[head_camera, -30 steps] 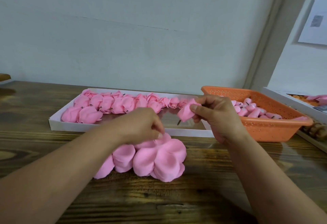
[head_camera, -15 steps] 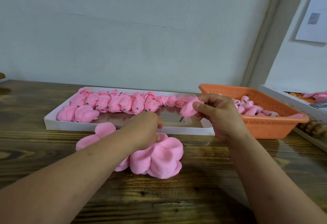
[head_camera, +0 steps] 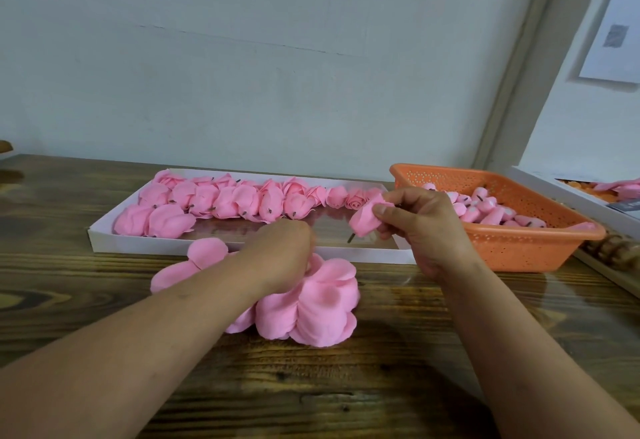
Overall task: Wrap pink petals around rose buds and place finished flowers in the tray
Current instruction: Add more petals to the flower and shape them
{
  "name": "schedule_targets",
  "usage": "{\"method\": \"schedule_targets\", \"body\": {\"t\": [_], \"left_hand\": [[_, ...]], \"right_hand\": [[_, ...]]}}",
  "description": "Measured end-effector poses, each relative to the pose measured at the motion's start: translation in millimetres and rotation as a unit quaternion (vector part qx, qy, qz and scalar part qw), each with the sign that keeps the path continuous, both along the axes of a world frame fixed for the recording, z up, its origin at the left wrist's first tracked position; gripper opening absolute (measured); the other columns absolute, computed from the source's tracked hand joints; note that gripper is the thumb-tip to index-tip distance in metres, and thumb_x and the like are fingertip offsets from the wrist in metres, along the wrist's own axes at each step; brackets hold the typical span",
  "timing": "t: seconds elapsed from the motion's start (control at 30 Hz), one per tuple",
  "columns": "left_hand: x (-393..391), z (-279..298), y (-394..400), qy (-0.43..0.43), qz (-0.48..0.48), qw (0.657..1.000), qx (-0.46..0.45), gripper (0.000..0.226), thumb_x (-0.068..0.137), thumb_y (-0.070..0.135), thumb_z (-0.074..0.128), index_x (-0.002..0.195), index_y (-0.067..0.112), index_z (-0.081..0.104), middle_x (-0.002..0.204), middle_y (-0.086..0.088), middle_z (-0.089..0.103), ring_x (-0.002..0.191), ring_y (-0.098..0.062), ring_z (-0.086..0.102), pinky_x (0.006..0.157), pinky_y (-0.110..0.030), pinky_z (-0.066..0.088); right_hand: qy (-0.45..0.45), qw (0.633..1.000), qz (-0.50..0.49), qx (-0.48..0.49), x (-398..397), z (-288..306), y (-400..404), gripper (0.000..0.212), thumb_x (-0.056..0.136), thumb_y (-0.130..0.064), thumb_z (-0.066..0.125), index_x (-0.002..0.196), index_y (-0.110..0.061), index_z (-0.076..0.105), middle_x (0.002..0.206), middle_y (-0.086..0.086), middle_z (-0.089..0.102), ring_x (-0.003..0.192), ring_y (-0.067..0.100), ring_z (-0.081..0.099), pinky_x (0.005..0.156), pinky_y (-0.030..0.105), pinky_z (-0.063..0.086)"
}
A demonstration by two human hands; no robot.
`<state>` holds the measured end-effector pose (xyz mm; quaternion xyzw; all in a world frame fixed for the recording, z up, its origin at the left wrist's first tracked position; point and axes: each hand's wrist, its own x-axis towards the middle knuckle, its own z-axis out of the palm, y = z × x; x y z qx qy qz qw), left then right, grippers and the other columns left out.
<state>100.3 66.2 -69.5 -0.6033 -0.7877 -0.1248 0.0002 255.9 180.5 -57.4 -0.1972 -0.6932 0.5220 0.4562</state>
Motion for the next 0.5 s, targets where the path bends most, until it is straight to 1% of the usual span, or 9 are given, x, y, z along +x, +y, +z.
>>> {"method": "schedule_targets", "body": {"t": [0.03,0.1,0.17,0.23,0.3,0.37,0.43,0.47,0.5], "left_hand": [[0,0,-1,-0.003,-0.001,1.0,0.009,0.009,0.083,0.006,0.056,0.082,0.011,0.064,0.092,-0.007,0.066,0.085,-0.028,0.062,0.072,-0.036,0.05],[0,3,-2,-0.016,-0.01,0.999,0.039,0.017,0.084,0.004,0.055,0.072,0.016,0.055,0.093,-0.005,0.06,0.085,-0.027,0.059,0.072,-0.036,0.049],[-2,9,-4,-0.032,-0.018,0.997,0.065,0.022,0.087,0.008,0.053,0.069,0.019,0.046,0.089,-0.003,0.054,0.081,-0.025,0.055,0.07,-0.035,0.045],[-3,17,-6,-0.049,-0.015,0.995,0.082,0.025,0.091,0.012,0.049,0.069,0.021,0.042,0.079,0.003,0.052,0.075,-0.021,0.049,0.064,-0.033,0.038],[-6,21,-7,-0.074,-0.011,0.991,0.109,0.022,0.093,0.012,0.049,0.073,0.021,0.043,0.075,0.004,0.052,0.075,-0.021,0.049,0.063,-0.034,0.037],[-6,23,-7,-0.107,0.0,0.984,0.139,0.014,0.091,0.01,0.053,0.081,0.019,0.048,0.072,0.006,0.051,0.076,-0.02,0.049,0.059,-0.032,0.033],[-4,25,-8,-0.159,0.02,0.974,0.159,0.008,0.089,0.013,0.058,0.092,0.019,0.053,0.076,0.007,0.05,0.077,-0.017,0.046,0.054,-0.027,0.03],[-3,25,-8,-0.19,0.029,0.967,0.165,0.012,0.089,0.013,0.06,0.098,0.019,0.054,0.08,0.005,0.049,0.078,-0.016,0.046,0.054,-0.026,0.03],[-2,25,-8,-0.22,0.035,0.96,0.171,0.016,0.088,0.014,0.062,0.101,0.018,0.055,0.082,0.003,0.048,0.077,-0.016,0.045,0.054,-0.026,0.03]], "right_hand": [[-0.002,1.0,0.0,0.0,0,0,0,0.011,0.081,0.012,0.061,0.075,0.003,0.063,0.064,0.012,0.059,0.047,0.012,0.052,0.049,0.022,0.047],[-0.003,1.0,0.001,-0.001,0,0,0,0.008,0.082,0.011,0.06,0.078,0.005,0.062,0.065,0.013,0.058,0.047,0.012,0.052,0.049,0.022,0.047],[-0.002,1.0,0.001,-0.004,1,1,1,0.006,0.082,0.011,0.06,0.079,0.006,0.062,0.065,0.013,0.058,0.047,0.012,0.052,0.049,0.023,0.047],[0.004,1.0,0.003,-0.008,1,2,0,0.009,0.082,0.01,0.06,0.077,0.004,0.063,0.064,0.011,0.06,0.048,0.012,0.052,0.05,0.023,0.047],[0.024,1.0,0.007,-0.015,2,4,-1,0.014,0.082,0.01,0.06,0.073,0.0,0.063,0.062,0.007,0.062,0.047,0.011,0.052,0.049,0.021,0.047],[0.059,0.998,0.018,-0.028,3,7,-3,0.023,0.083,0.011,0.058,0.068,-0.005,0.065,0.061,0.001,0.064,0.045,0.01,0.052,0.047,0.019,0.046],[0.086,0.995,0.038,-0.037,4,11,-6,0.035,0.083,0.01,0.056,0.06,-0.013,0.07,0.057,0.001,0.064,0.045,0.009,0.053,0.047,0.019,0.045],[0.093,0.994,0.053,-0.038,3,12,-8,0.034,0.081,0.008,0.057,0.059,-0.014,0.071,0.054,0.002,0.063,0.045,0.01,0.053,0.047,0.019,0.045],[0.098,0.992,0.071,-0.038,2,14,-12,0.029,0.078,0.004,0.06,0.06,-0.015,0.072,0.053,0.002,0.062,0.046,0.01,0.053,0.048,0.019,0.045]]}}
